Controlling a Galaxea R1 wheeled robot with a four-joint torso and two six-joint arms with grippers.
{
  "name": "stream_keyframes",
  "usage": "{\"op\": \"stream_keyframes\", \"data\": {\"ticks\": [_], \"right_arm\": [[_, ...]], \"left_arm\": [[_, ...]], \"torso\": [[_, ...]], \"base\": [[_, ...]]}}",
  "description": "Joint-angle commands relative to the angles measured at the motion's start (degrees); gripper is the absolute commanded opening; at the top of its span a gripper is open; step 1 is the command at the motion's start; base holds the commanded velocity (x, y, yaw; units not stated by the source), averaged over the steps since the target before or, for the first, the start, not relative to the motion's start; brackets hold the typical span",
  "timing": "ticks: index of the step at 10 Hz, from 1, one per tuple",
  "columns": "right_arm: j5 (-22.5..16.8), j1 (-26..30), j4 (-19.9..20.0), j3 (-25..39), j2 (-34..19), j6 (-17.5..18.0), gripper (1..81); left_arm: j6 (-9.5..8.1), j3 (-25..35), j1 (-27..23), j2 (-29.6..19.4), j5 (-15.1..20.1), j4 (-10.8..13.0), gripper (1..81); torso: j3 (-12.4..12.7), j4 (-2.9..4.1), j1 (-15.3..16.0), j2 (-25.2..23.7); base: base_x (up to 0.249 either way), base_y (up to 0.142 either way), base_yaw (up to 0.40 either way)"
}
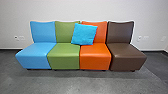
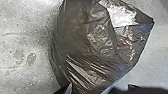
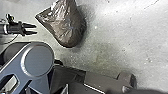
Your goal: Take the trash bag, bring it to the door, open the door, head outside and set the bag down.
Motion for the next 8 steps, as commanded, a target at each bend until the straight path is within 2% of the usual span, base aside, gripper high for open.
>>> {"op": "stream_keyframes", "data": {"ticks": [1,2,5,6,7,8], "right_arm": [[-9.2,12.0,1.4,5.3,-6.9,3.3,81.1],[-11.3,15.7,1.4,6.6,-8.5,4.5,81.1],[-20.1,26.9,1.4,10.1,-12.8,8.7,81.1],[-22.2,28.7,1.3,10.5,-12.9,9.8,81.1],[-22.6,29.4,1.3,10.5,-12.8,10.2,81.1],[-22.6,29.5,1.4,10.6,-12.8,10.4,81.1]], "left_arm": [[0.1,-0.6,-7.3,-0.8,4.5,-1.0,81.1],[0.1,-0.9,-8.1,-0.6,4.6,-1.1,81.1],[0.1,-2.2,-9.9,1.0,5.8,-0.9,81.1],[0.02,-3.0,-10.6,2.1,5.9,-0.8,81.1],[0.02,-4.1,-11.3,3.5,7.0,-0.6,81.1],[0.1,-5.3,-11.8,5.1,8.3,-0.4,81.1]], "torso": [[0.5,0.0,3.3,-5.2],[-1.4,0.0,4.5,-7.2],[-2.8,0.0,7.7,-12.1],[-2.8,0.0,8.9,-14.2],[-2.8,0.0,10.3,-16.3],[-2.8,0.0,15.1,-23.9]], "base": [[0.0,0.0,0.0],[0.0,0.0,0.0],[0.0,0.0,0.0],[0.0,0.0,0.0],[0.0,0.0,0.0],[0.0,0.0,0.0]]}}
